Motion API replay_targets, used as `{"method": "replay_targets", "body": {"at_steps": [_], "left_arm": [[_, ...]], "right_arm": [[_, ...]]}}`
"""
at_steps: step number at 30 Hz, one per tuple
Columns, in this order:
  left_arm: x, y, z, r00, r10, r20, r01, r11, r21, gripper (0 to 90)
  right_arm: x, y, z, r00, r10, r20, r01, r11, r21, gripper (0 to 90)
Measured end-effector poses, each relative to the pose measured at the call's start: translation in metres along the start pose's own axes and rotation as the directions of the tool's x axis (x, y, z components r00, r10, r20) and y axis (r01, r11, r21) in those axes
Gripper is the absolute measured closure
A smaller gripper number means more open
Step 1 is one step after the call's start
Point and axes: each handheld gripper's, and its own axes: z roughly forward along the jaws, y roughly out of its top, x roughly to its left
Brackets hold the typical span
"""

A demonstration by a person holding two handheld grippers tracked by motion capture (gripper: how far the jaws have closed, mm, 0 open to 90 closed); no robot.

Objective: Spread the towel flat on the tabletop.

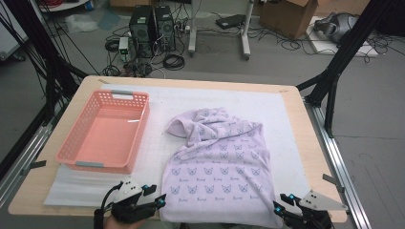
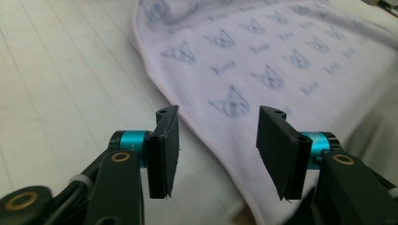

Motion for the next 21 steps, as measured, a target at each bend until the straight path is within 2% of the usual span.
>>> {"method": "replay_targets", "body": {"at_steps": [3, 6, 8, 9, 10, 11, 12, 13, 14, 16, 21], "left_arm": [[0.008, 0.008, 0.015, 0.9996, -0.009, -0.026, 0.009, 0.9997, 0.022, 46.3], [0.013, 0.012, 0.029, 0.9992, -0.018, -0.036, 0.020, 0.9987, 0.047, 45.6], [0.011, 0.013, 0.033, 0.9992, -0.003, -0.039, 0.005, 0.9990, 0.044, 46.9], [0.009, 0.012, 0.033, 0.9988, 0.013, -0.047, -0.011, 0.9989, 0.045, 49.2], [0.006, 0.011, 0.033, 0.9972, 0.046, -0.060, -0.043, 0.9980, 0.047, 52.5], [0.005, 0.010, 0.032, 0.9957, 0.064, -0.068, -0.061, 0.9970, 0.047, 64.5], [0.003, 0.008, 0.030, 0.9945, 0.091, -0.052, -0.088, 0.9948, 0.052, 75.3], [0.002, 0.007, 0.030, 0.9961, 0.077, -0.044, -0.075, 0.9959, 0.051, 87.0], [0.001, 0.007, 0.028, 0.9955, 0.083, -0.045, -0.081, 0.9952, 0.056, 86.9], [-0.001, 0.004, 0.024, 0.9963, 0.082, -0.028, -0.080, 0.9950, 0.060, 87.3], [-0.007, -0.003, 0.004, 0.9982, 0.060, -0.003, -0.059, 0.9980, 0.022, 87.2]], "right_arm": [[-0.006, 0.008, 0.016, 0.9994, -0.007, 0.033, 0.007, 1.000, 0.003, 55.8], [-0.014, 0.015, 0.036, 0.9986, 0.012, 0.052, -0.014, 0.999, 0.041, 54.5], [-0.018, 0.016, 0.047, 0.9976, 0.019, 0.067, -0.023, 0.997, 0.071, 55.2], [-0.019, 0.016, 0.052, 0.9977, 0.018, 0.066, -0.023, 0.996, 0.089, 57.3], [-0.020, 0.016, 0.054, 0.9982, 0.019, 0.056, -0.024, 0.996, 0.081, 60.7], [-0.021, 0.015, 0.054, 0.9991, 0.026, 0.034, -0.028, 0.997, 0.073, 69.1], [-0.021, 0.015, 0.053, 0.9994, 0.026, 0.025, -0.027, 0.997, 0.072, 79.4], [-0.018, 0.013, 0.053, 0.9997, 0.023, -0.009, -0.022, 0.998, 0.067, 84.5], [-0.015, 0.013, 0.052, 0.9999, 0.012, -0.003, -0.011, 0.998, 0.068, 85.1], [-0.013, 0.012, 0.049, 0.9994, 0.021, -0.026, -0.019, 0.997, 0.076, 85.6], [-0.011, 0.001, 0.032, 0.9985, 0.022, -0.050, -0.018, 0.997, 0.074, 85.6]]}}
